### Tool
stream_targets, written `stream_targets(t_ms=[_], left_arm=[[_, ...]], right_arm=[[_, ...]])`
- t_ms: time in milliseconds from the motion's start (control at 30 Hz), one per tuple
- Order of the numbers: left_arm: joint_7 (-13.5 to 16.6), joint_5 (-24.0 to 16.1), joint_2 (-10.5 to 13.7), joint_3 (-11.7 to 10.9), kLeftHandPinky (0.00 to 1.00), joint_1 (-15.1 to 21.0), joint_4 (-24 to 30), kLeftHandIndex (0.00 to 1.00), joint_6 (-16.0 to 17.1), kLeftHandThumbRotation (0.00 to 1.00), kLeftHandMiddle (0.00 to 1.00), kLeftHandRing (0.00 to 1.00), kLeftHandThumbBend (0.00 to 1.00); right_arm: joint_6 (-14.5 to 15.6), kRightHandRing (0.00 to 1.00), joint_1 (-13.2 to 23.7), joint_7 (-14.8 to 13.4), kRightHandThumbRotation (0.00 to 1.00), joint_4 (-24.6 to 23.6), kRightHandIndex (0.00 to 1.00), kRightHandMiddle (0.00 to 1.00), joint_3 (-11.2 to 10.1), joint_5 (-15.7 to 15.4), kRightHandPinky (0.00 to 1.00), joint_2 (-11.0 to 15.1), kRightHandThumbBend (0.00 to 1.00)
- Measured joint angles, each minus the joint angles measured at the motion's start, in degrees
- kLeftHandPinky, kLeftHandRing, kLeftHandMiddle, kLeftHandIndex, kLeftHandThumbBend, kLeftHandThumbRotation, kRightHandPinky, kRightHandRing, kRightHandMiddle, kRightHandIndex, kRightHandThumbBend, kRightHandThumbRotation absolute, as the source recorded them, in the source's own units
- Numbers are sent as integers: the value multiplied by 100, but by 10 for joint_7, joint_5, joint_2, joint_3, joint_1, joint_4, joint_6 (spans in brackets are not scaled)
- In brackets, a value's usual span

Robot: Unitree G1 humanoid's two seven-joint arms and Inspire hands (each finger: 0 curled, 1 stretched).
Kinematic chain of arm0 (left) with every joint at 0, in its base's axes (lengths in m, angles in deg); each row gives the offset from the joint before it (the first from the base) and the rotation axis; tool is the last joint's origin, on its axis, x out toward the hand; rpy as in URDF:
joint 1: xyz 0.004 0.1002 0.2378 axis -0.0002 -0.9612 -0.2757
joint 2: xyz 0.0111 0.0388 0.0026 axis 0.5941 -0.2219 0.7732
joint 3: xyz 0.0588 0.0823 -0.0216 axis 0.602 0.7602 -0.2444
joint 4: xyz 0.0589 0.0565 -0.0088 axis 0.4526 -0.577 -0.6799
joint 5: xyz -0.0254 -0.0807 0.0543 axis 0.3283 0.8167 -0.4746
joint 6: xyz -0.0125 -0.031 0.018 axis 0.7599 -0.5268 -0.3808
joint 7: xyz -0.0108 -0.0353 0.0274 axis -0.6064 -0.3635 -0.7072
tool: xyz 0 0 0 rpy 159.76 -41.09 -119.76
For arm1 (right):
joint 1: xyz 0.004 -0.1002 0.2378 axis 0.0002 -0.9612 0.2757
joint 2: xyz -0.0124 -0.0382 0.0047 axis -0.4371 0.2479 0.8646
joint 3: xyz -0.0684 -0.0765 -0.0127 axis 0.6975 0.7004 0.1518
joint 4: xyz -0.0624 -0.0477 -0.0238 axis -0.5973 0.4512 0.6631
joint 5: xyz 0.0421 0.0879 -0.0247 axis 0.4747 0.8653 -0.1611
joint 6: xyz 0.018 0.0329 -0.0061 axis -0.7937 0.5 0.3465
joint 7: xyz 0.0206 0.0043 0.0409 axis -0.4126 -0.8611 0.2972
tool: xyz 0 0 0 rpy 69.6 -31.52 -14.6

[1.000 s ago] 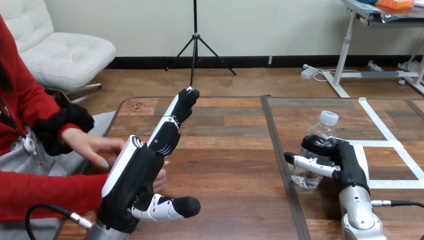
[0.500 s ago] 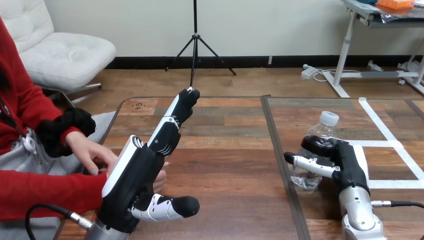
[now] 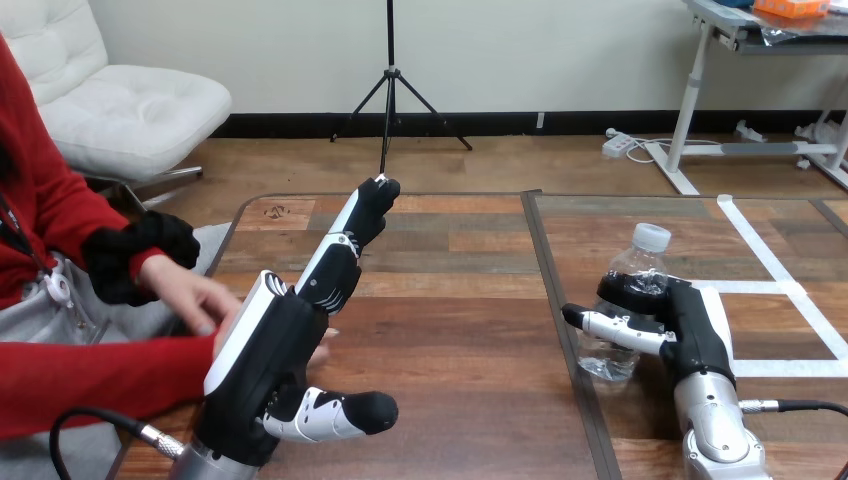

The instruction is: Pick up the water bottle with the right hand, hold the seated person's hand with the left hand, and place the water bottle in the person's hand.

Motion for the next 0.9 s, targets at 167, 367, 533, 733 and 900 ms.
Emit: stream_targets(t_ms=[167,367,533,733,900], left_arm=[[6,-13,0,-3,98,0,0,100,3,76,100,100,100],[20,-38,-1,-9,97,0,0,100,5,79,100,100,100],[42,-74,-1,-23,95,0,0,100,4,81,100,100,100],[70,-114,0,-38,96,-3,13,100,-21,77,100,100,100],[93,-153,2,-50,96,-13,46,100,-63,75,100,100,100]], right_arm=[[-5,42,-1,1,0,0,49,48,3,-3,37,-2,90],[-15,41,-2,0,0,0,49,47,9,-10,36,-3,89],[-28,41,-3,-7,0,0,49,47,19,-22,36,-4,90],[-47,41,-3,-14,0,0,49,47,29,-34,36,-4,90],[-67,41,-3,-1,0,-1,48,46,29,-31,37,-6,89]])
